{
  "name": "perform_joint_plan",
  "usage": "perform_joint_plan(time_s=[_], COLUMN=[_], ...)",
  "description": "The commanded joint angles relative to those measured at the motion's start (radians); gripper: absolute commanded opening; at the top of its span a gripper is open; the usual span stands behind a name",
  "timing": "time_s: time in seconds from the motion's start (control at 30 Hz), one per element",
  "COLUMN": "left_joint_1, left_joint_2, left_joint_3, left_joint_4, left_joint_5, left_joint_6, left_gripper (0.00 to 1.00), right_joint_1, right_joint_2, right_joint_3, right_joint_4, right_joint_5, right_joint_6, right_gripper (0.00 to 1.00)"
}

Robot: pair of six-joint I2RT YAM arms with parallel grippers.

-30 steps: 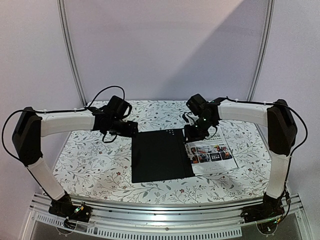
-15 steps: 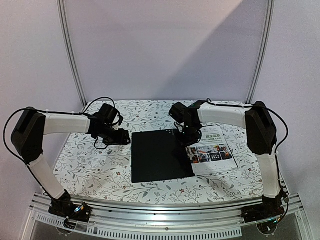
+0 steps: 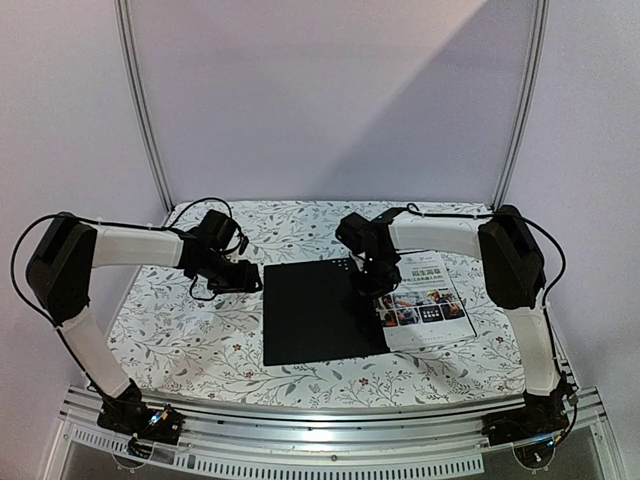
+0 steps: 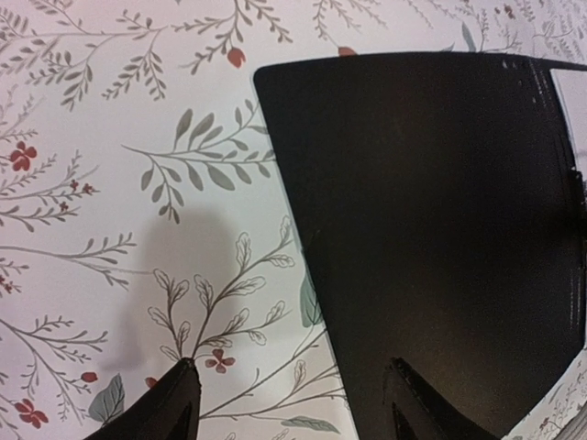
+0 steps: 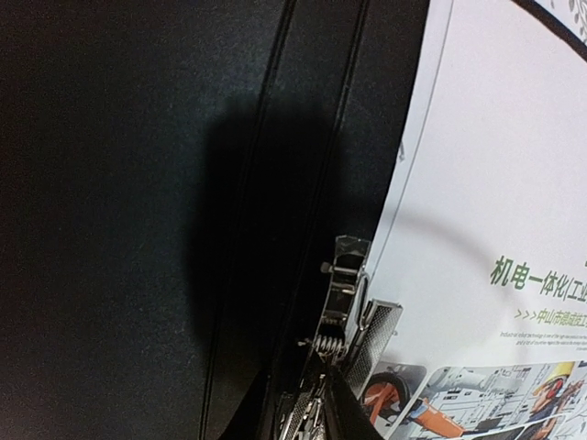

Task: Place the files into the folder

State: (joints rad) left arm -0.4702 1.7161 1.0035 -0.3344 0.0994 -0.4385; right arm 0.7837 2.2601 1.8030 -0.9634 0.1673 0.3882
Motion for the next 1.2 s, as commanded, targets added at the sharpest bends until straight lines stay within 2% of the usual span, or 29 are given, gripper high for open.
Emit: perform_joint_plan(time_s=[0.0, 0.1, 0.13, 0.37, 0.67, 0.83, 1.07, 1.17], left_joint_1=[0.016, 0.021, 0.024, 0.035, 0.004, -0.029, -0.065, -0.078], left_joint_2=[0.029, 0.029, 0.028, -0.043, -0.211, -0.198, -0.116, -0.068], left_joint_3=[0.015, 0.015, 0.015, -0.031, -0.247, -0.296, -0.402, -0.417], left_joint_4=[-0.004, -0.002, 0.0, 0.041, 0.241, 0.316, 0.633, 0.681], left_joint_5=[0.005, 0.006, 0.006, 0.013, 0.039, 0.043, 0.151, 0.17], left_joint_6=[0.001, -0.01, -0.014, -0.118, -0.253, -0.277, -0.365, -0.398], left_gripper=[0.68, 0.68, 0.68, 0.68, 0.69, 0.69, 0.71, 0.71], right_joint_1=[0.003, 0.003, 0.002, -0.005, -0.057, -0.069, -0.085, -0.092], right_joint_2=[0.041, 0.051, 0.051, -0.024, -0.12, -0.143, -0.164, -0.171], right_joint_3=[0.031, 0.035, 0.034, -0.009, -0.022, -0.019, -0.023, -0.024], right_joint_4=[0.0, -0.012, -0.011, 0.062, 0.097, 0.103, 0.12, 0.121], right_joint_5=[0.041, 0.06, 0.062, 0.035, -0.03, -0.055, -0.105, -0.124], right_joint_6=[0.019, 0.028, 0.037, 0.093, 0.106, 0.101, 0.102, 0.099], right_gripper=[0.15, 0.01, 0.0, 0.0, 0.0, 0.0, 0.0, 0.0])
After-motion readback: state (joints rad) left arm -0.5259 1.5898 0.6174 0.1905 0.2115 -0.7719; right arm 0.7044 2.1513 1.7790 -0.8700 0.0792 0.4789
